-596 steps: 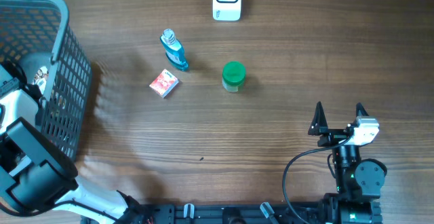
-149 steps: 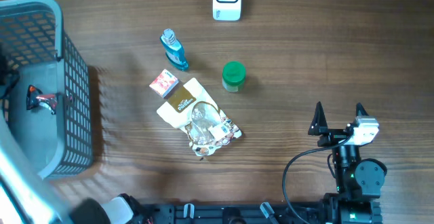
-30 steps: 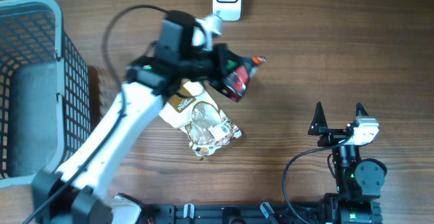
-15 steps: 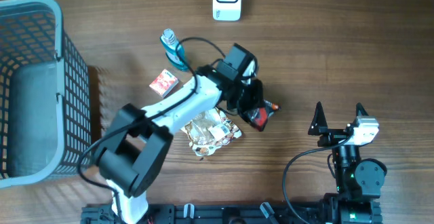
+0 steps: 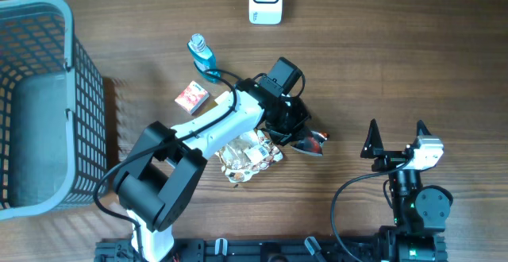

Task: Scan the item barcode
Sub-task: 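Lift the black package out and place it on the table right of the bag, then withdraw the left gripper and move the right gripper over the black package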

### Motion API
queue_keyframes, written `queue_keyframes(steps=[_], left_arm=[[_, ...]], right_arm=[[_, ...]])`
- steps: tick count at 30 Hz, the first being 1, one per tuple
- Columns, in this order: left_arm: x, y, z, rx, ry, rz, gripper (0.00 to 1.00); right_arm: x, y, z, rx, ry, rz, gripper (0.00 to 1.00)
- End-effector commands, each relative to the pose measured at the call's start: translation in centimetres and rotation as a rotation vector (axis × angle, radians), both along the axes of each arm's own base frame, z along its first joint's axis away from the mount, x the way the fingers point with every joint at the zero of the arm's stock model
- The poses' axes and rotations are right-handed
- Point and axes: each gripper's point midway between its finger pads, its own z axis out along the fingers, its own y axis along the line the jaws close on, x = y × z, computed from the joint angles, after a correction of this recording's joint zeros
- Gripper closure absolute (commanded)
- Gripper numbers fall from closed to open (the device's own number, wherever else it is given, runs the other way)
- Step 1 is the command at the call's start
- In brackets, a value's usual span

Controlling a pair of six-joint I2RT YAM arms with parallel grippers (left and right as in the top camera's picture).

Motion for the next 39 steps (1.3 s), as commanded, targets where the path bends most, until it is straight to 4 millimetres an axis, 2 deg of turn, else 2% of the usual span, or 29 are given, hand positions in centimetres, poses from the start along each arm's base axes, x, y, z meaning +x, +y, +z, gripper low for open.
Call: queue_keyframes(steps=[1,5,8,11,13,15,17,19,20,21,22,26,27,28,31,32,33,36,37,39], left_arm=[[-0.1,-0.3,0.2,-0.023,0.061,0.045,0.96],[0.9,-0.6,0.0,-0.022,-0.028,0.023,0.96],[1.6,-0.1,-0.6,0.025,-0.075,0.04,0.89],[1.9,0.1,-0.8,0.045,-0.107,0.033,0.9],[2.0,0.1,-0.7,0.041,-0.111,0.034,0.9],[2.3,-0.1,-0.6,0.03,-0.125,0.031,0.85],[2.6,-0.5,-0.1,0.008,-0.173,0.0,0.67],[3.2,-0.9,1.1,-0.028,-0.244,-0.036,0.33],[3.4,-1.0,1.6,-0.038,-0.27,-0.045,0.19],[3.8,-1.1,2.5,-0.044,-0.316,-0.058,0.06],[4.3,-1.2,3.5,-0.05,-0.365,-0.073,0.0],[6.4,-1.1,10.1,-0.078,-0.622,-0.103,0.0],[6.8,-0.8,12.7,-0.085,-0.711,-0.109,0.0],[7.0,-0.6,14.0,-0.09,-0.758,-0.112,0.0],[6.9,0.7,20.0,-0.105,-0.958,-0.129,0.0],[6.8,1.9,22.4,-0.083,-1.064,-0.139,0.0],[7.0,3.2,23.6,-0.038,-1.124,-0.131,0.0],[7.6,7.8,26.4,0.11,-1.229,-0.048,0.0],[7.7,10.0,27.7,0.156,-1.254,0.006,0.0],[7.7,12.0,28.9,0.186,-1.273,0.056,0.0]], right_arm=[[0.0,0.2,0.0,0.129,-0.001,0.007,0.0],[0.0,0.1,-0.1,0.188,0.002,0.003,0.0],[0.1,0.1,-0.2,0.257,0.007,0.002,0.0],[0.1,0.2,-0.2,0.26,0.007,0.006,0.0],[0.0,0.7,-0.2,0.295,0.01,0.034,0.0],[0.0,1.3,0.0,0.338,0.016,0.067,0.0],[-0.2,2.0,0.0,0.369,0.041,0.103,0.0],[-0.6,2.2,-0.4,0.389,0.106,0.104,0.0],[-0.9,2.3,-0.6,0.401,0.137,0.098,0.0],[-1.3,2.5,-0.4,0.405,0.168,0.103,0.0],[-1.7,2.5,0.1,0.407,0.183,0.1,0.0],[-3.4,2.7,4.0,0.403,0.194,0.101,0.0],[-3.8,2.7,4.3,0.394,0.237,0.094,0.0],[-4.0,2.7,4.2,0.393,0.274,0.088,0.0],[-4.6,2.8,4.2,0.386,0.433,0.064,0.0],[-4.5,2.6,5.1,0.381,0.493,0.045,0.0],[-4.3,2.6,5.9,0.369,0.532,0.043,0.0],[-3.3,2.7,8.4,0.361,0.665,0.034,0.0],[-2.7,3.3,9.5,0.351,0.713,0.066,0.0],[-1.7,4.6,10.8,0.336,0.771,0.116,0.0]])
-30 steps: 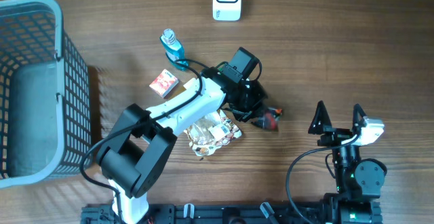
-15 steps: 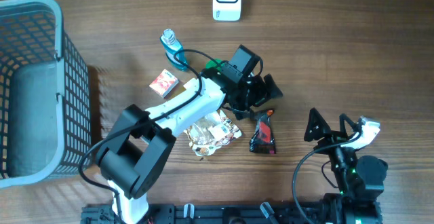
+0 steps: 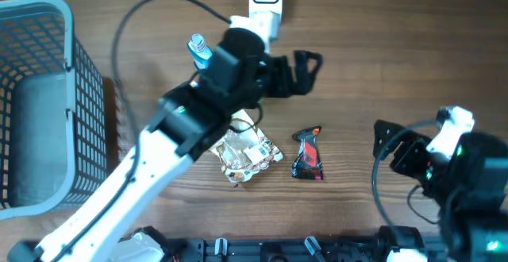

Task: Scan the item barcode
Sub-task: 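Withdraw the left gripper and move the right gripper over the black package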

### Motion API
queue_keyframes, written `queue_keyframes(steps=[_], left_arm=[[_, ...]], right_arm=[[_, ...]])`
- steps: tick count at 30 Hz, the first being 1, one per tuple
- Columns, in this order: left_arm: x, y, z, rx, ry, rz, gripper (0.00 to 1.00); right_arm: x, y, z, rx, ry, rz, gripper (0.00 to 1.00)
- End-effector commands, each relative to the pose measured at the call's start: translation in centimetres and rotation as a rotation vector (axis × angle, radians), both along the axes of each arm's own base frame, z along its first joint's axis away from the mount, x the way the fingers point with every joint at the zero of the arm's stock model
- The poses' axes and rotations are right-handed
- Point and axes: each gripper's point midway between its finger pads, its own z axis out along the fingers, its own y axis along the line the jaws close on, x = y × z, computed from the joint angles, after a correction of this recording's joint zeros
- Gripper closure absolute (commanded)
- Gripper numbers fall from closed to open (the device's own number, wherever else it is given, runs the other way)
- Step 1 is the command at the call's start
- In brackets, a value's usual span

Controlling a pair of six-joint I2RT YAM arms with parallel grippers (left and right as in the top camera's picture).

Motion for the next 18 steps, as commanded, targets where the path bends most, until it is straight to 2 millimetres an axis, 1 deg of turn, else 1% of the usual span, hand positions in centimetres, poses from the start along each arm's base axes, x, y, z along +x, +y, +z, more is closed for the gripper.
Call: queue_keyframes(steps=[1,2,3,4,5,6,7,8,9,10,11,12,13,15,17,18], left_arm=[[1.5,5.8,3.4,0.064,-0.134,0.174,0.0],[1.6,6.9,3.7,0.064,-0.136,0.2,0.0],[1.7,8.4,4.0,0.067,-0.135,0.235,0.0],[1.9,9.8,4.0,0.072,-0.13,0.267,0.0],[2.0,11.2,4.1,0.079,-0.122,0.3,0.0],[2.2,12.8,4.1,0.085,-0.117,0.338,0.0],[2.4,14.2,4.2,0.088,-0.113,0.375,0.0],[2.4,15.2,4.2,0.09,-0.11,0.401,0.0],[2.5,16.3,4.2,0.094,-0.107,0.428,0.0],[2.5,17.3,4.2,0.099,-0.101,0.455,0.0],[2.5,18.7,4.1,0.105,-0.091,0.491,0.0],[2.4,19.6,4.0,0.11,-0.082,0.515,0.0],[2.4,20.6,3.8,0.117,-0.07,0.54,0.0],[2.3,21.7,3.3,0.129,-0.047,0.568,0.0],[2.0,22.3,2.6,0.144,-0.019,0.582,0.0],[1.9,22.4,2.4,0.15,-0.01,0.582,0.0]], right_arm=[[2.2,2.6,3.1,-0.001,0.047,0.13,0.0],[2.5,4.2,3.1,0.047,0.092,0.172,0.0],[2.5,5.9,2.5,0.126,0.165,0.193,0.0],[2.7,6.7,2.0,0.154,0.199,0.197,0.0],[3.2,7.1,1.1,0.172,0.248,0.182,0.0],[3.7,6.9,-0.4,0.145,0.306,0.165,0.0],[4.6,7.2,-1.4,0.123,0.329,0.203,0.0],[5.0,7.5,-2.0,0.11,0.345,0.23,0.0],[5.2,7.3,-3.1,0.086,0.39,0.207,0.0],[5.1,6.3,-4.8,0.037,0.466,0.108,0.0],[4.7,4.9,-6.6,-0.06,0.544,-0.006,0.0],[4.2,4.8,-7.9,-0.125,0.606,-0.054,0.0],[3.9,5.6,-8.8,-0.153,0.643,-0.049,0.0],[3.4,7.9,-10.5,-0.193,0.706,-0.004,0.0],[3.2,10.3,-12.1,-0.24,0.726,0.04,0.0],[3.5,11.5,-12.5,-0.256,0.71,0.094,0.0]])
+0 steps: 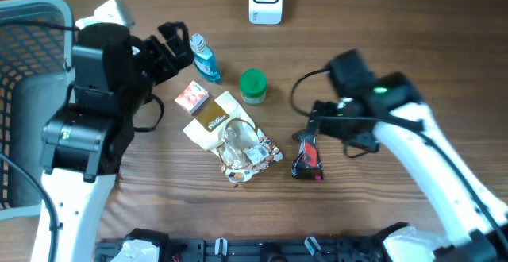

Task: Scan the item barcode
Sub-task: 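Withdraw the left gripper and move the right gripper over the black package, then grasp the black package with the right gripper and lift it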

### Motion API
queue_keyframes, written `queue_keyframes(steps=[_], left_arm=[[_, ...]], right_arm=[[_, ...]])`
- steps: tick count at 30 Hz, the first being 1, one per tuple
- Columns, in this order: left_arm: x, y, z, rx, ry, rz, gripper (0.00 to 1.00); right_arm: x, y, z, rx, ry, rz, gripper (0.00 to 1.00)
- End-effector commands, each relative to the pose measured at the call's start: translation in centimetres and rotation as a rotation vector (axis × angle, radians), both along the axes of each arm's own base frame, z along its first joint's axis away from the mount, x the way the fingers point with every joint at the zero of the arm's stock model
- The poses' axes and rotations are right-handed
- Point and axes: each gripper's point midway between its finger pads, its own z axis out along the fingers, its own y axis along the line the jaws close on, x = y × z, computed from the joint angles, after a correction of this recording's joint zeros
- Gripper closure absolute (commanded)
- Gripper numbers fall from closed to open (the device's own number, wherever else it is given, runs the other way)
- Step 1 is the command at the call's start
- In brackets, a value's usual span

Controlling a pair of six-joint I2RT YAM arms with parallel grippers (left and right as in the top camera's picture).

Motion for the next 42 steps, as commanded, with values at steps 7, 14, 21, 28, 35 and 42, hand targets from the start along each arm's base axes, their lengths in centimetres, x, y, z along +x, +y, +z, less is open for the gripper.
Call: queue_keyframes(steps=[7,14,21,28,35,42], left_arm=[[-1.2,1.1,-0.9,0.082,0.052,-0.008,0.0],[-1.4,2.0,-1.2,0.113,0.067,0.027,0.0],[-1.6,2.6,-1.5,0.136,0.082,0.054,0.0],[-1.7,2.7,-1.6,0.139,0.085,0.057,0.0],[-1.8,2.7,-1.7,0.142,0.093,0.059,0.0],[-2.1,3.0,-2.1,0.153,0.111,0.068,0.0]], right_arm=[[3.5,3.0,-3.2,-0.165,-0.118,0.132,0.18],[2.0,1.8,-8.8,-0.297,0.088,0.14,0.21],[1.1,2.2,-10.6,-0.283,0.159,0.144,0.27],[-0.1,2.5,-11.7,-0.276,0.183,0.215,0.26],[-0.8,2.6,-13.2,-0.268,0.18,0.225,0.4],[-0.2,2.9,-13.4,-0.254,0.155,0.223,0.73]])
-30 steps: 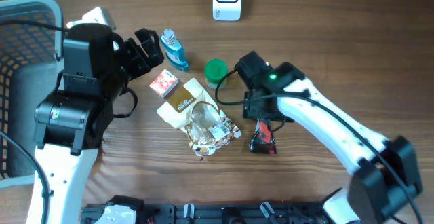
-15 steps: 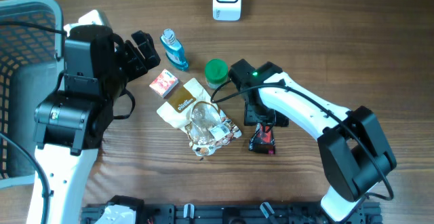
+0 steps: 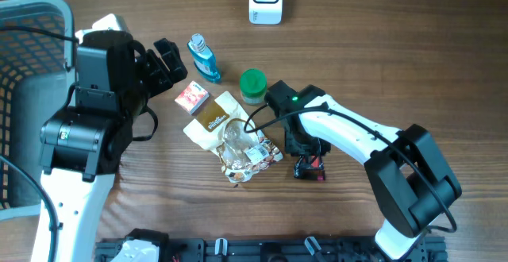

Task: Scan the item barcode
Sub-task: 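Grasp the black package with the right gripper and lift it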

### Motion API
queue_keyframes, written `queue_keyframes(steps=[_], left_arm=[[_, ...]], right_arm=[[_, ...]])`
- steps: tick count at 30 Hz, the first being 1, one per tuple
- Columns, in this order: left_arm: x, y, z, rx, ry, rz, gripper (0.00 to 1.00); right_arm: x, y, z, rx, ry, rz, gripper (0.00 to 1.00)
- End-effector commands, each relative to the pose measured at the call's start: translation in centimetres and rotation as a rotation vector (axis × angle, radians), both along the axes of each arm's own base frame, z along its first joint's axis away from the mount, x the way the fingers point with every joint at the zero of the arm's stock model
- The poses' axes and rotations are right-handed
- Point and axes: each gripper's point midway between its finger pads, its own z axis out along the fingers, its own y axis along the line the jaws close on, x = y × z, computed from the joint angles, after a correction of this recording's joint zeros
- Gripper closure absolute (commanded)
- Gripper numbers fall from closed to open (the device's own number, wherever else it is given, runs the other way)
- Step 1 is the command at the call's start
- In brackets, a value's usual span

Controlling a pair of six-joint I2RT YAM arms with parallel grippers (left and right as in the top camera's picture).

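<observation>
The item nearest my right gripper is a dark red packet (image 3: 311, 169), lying flat on the table right of centre. My right gripper (image 3: 305, 146) is down over its upper end. The wrist hides the fingers, so I cannot tell whether they grip it. The white barcode scanner stands at the table's far edge. My left gripper (image 3: 169, 59) hovers open and empty at the left, beside the blue bottle (image 3: 204, 58).
A blue-grey basket (image 3: 75, 71) fills the left edge. A green-lidded jar (image 3: 252, 86), a small red box (image 3: 191, 97) and a heap of crinkled snack bags (image 3: 234, 139) lie between the two arms, just left of the packet.
My right arm has swung left and its gripper now sits on the packet's upper end instead of just above and right of it. The left gripper shifted slightly lower.
First my left gripper was at the dark red packet while the right arm was parked at the lower right. Then the left arm was near the scanner, empty, with the packet on the table. It later stood by the basket, and the right arm came over the packet.
</observation>
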Motion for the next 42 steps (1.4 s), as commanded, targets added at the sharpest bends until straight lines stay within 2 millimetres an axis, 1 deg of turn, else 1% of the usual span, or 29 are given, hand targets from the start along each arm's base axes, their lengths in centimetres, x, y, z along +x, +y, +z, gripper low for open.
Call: queue_keyframes(steps=[1,5,7,10,11,14,16,18,20,22,23,26,27,29,30,34,35,37,40,42], left_arm=[[-0.3,0.9,0.7,0.038,-0.017,0.024,0.0],[-0.3,1.0,0.6,0.04,-0.013,0.026,0.0],[-0.3,1.0,0.6,0.04,-0.013,0.026,0.0],[-0.4,1.2,0.6,0.05,-0.012,0.037,0.0],[-0.4,1.4,0.6,0.058,-0.011,0.046,0.0],[-0.6,1.7,0.4,0.067,-0.001,0.054,0.0],[-0.6,1.7,0.4,0.068,0.0,0.054,0.0],[-0.7,1.7,0.3,0.069,0.005,0.054,0.0],[-0.7,1.7,0.3,0.069,0.007,0.054,0.0],[-0.7,1.7,0.2,0.069,0.009,0.053,0.0],[-0.8,1.7,0.1,0.071,0.016,0.053,0.0],[-1.1,1.8,-0.2,0.075,0.033,0.053,0.0],[-1.3,1.8,-0.4,0.076,0.042,0.052,0.0],[-1.4,1.8,-0.5,0.078,0.05,0.052,0.0],[-1.4,1.8,-0.6,0.078,0.051,0.052,0.0],[-1.4,1.8,-0.6,0.078,0.051,0.052,0.0],[-1.4,1.8,-0.6,0.078,0.051,0.052,0.0],[-1.4,1.8,-0.6,0.078,0.051,0.052,0.0],[-1.4,1.8,-0.6,0.078,0.051,0.052,0.0],[-1.4,1.8,-0.6,0.078,0.051,0.052,0.0]], right_arm=[[-0.2,-0.1,-0.6,-0.009,0.008,0.0,0.75],[-0.1,-0.1,-0.6,-0.008,0.006,0.001,0.84],[-0.1,-0.1,-0.6,-0.007,0.007,0.001,0.95],[-0.2,0.7,-0.8,0.03,0.014,0.001,0.95],[-0.4,1.5,-0.9,0.077,0.035,0.012,0.95],[-1.5,5.5,-0.8,0.302,0.12,0.046,0.95],[-1.9,7.3,-0.4,0.401,0.154,0.041,0.95],[-2.4,9.5,0.6,0.54,0.19,0.086,0.95],[-2.4,10.8,1.6,0.636,0.2,0.112,0.95],[-1.9,11.3,3.1,0.721,0.199,0.092,0.95],[-1.6,10.9,4.2,0.755,0.198,0.063,0.95],[-0.5,9.4,5.7,0.768,0.158,0.018,0.96],[0.0,8.9,6.5,0.786,0.138,0.004,0.95],[0.5,8.8,8.8,0.884,0.11,0.018,0.95],[0.8,8.8,10.6,0.968,0.097,0.022,0.95],[2.1,7.7,15.2,1.171,0.049,-0.021,0.95],[2.2,7.7,16.5,1.245,0.047,-0.011,0.95],[2.6,7.4,19.9,1.446,0.045,0.015,0.95],[3.7,6.3,23.2,1.634,0.005,0.058,0.95],[4.1,5.4,25.1,1.733,-0.005,0.075,0.95]])
